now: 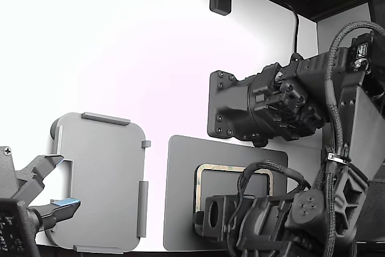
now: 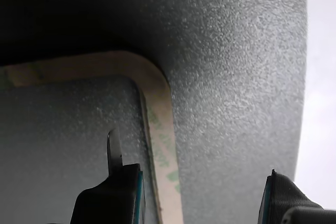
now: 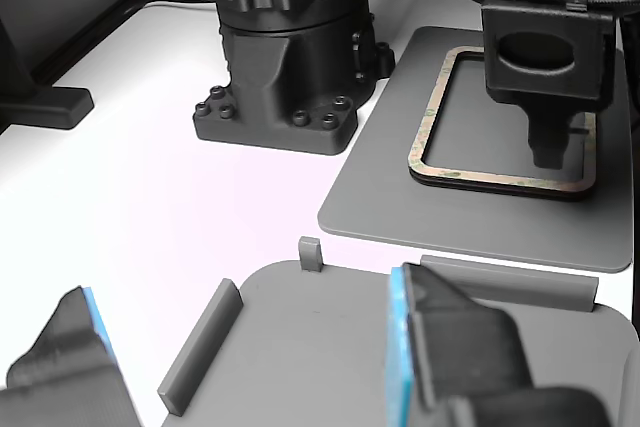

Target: Move top rectangular frame to the holder.

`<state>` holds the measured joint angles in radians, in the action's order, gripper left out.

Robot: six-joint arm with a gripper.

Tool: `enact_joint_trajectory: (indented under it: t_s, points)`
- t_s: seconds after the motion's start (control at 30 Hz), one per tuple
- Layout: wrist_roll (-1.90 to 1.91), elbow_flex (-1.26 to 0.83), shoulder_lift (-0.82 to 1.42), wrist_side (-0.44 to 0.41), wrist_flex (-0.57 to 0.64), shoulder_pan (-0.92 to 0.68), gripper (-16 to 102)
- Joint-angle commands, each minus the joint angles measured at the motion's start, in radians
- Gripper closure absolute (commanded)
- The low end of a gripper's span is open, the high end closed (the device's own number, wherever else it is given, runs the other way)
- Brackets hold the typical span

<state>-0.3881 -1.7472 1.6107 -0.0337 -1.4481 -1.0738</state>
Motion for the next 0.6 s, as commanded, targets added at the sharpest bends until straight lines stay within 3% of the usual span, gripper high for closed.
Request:
enact_joint_trajectory:
  t_s: [0.0,0.33,0.57]
  points:
    - [0.023,0.028,0.005,-0.002,0.009,-0.005,-5]
    - [0.061,-0.071,0.052,-0.015,0.071,-0.032,7]
    - [0.044,-0.141,0.086,-0.025,0.126,-0.031,8]
